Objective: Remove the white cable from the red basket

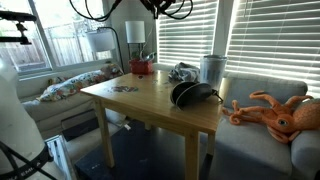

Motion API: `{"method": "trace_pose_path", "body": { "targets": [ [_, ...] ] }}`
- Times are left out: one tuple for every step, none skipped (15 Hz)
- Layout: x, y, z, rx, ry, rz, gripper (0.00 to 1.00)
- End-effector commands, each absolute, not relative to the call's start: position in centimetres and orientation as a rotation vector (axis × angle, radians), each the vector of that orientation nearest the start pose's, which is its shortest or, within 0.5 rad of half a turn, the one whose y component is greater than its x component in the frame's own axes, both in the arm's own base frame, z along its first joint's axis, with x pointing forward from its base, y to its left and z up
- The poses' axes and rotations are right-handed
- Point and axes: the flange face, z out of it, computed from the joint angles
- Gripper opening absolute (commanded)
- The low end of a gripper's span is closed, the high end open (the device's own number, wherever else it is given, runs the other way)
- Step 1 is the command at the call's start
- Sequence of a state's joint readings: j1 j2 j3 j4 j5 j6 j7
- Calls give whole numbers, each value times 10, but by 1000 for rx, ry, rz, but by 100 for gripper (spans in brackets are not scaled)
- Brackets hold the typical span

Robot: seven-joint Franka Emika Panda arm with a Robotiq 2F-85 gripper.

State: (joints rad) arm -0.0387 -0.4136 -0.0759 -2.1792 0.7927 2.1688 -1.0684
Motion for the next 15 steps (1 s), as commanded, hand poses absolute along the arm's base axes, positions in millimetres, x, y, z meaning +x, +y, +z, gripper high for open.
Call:
{"method": "trace_pose_path", "body": {
  "targets": [
    [431,-62,592,-2481,-542,-1043,2],
    [428,-72,584,-2499,-473,-1044,2],
    [424,-80,577,-2520,-406,-1047,2],
    [420,-90,569,-2544,-322,-1045,2],
    [417,-99,563,-2565,-250,-1037,2],
    [414,-107,555,-2577,-175,-1028,2],
    [411,-115,548,-2588,-101,-1024,2],
    [408,-123,541,-2598,-29,-1019,2],
    [404,-130,535,-2596,35,-1017,2],
    [402,-136,530,-2605,98,-1011,2],
    [400,-141,526,-2600,145,-1010,2],
    [397,-147,523,-2598,208,-1017,2],
    [392,-153,522,-2591,272,-1035,2],
    [388,-157,520,-2581,327,-1049,2],
    [384,-161,520,-2573,379,-1065,2]
  ]
}}
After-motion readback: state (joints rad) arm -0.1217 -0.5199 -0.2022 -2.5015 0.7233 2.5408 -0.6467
